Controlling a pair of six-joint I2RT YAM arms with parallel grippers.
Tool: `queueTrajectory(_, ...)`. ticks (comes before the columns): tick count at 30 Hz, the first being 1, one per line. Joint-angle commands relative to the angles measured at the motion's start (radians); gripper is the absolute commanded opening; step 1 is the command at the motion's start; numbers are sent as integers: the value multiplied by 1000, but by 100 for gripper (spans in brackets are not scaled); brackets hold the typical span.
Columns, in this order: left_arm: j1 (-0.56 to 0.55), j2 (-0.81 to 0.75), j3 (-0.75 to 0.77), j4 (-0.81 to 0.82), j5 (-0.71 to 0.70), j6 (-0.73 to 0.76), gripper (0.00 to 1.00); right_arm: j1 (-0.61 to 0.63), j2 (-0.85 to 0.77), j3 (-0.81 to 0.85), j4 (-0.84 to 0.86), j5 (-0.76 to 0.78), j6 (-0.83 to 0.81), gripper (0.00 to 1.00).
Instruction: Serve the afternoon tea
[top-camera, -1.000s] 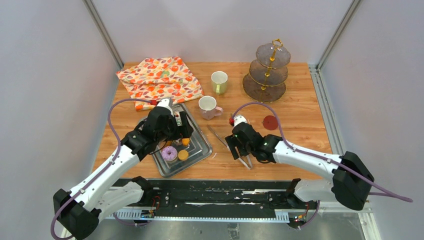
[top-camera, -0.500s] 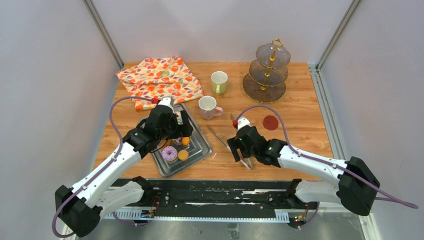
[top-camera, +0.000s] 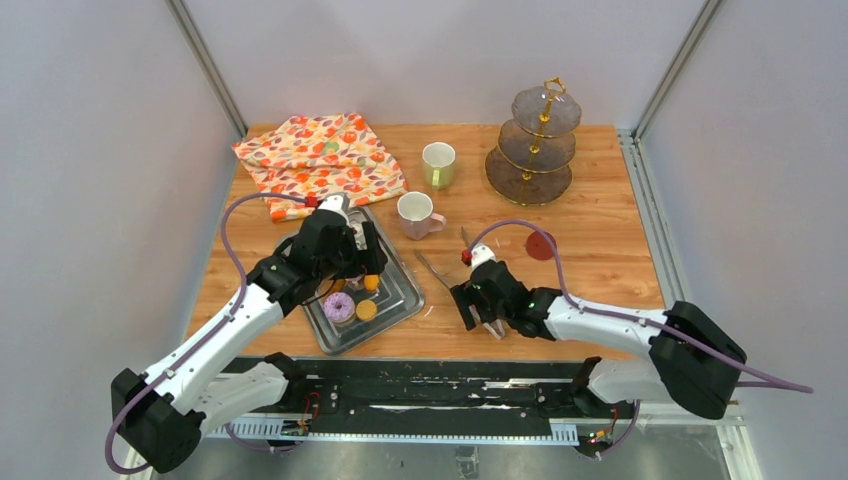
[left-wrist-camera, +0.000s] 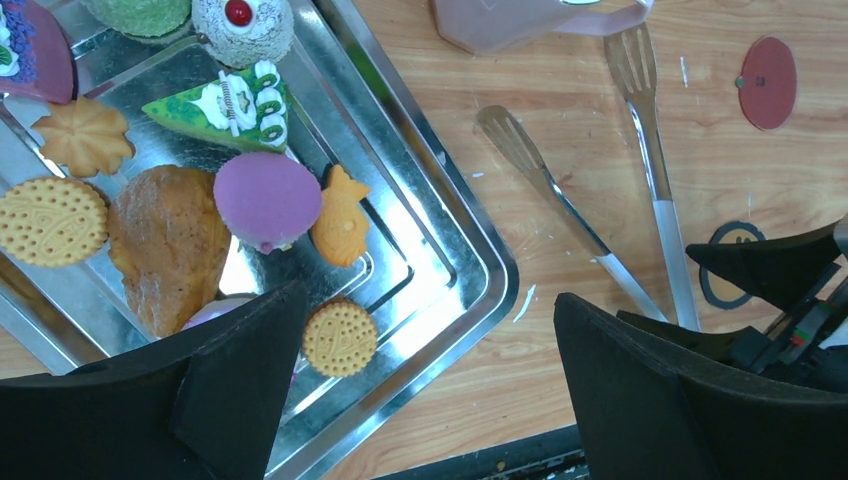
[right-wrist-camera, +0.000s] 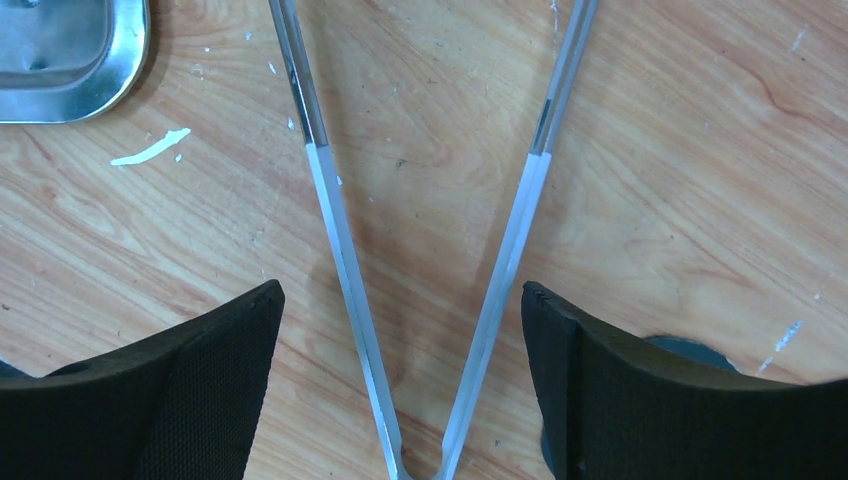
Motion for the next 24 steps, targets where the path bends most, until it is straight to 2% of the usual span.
queueTrajectory(1,5,-2,32,6,-13,10,98,-13,45,-22,119,28,-27,87)
queueTrajectory(17,5,-3,64,-38,-47,29,98,-21,231,-47,352,89,43,87)
queueTrajectory(20,5,-2,59,-36,-45,25,98,-21,254,-42,365,98,45,80)
queueTrajectory(24,5,-4,61,-43,-61,24,98,-21,242,-45,361,96,47,56)
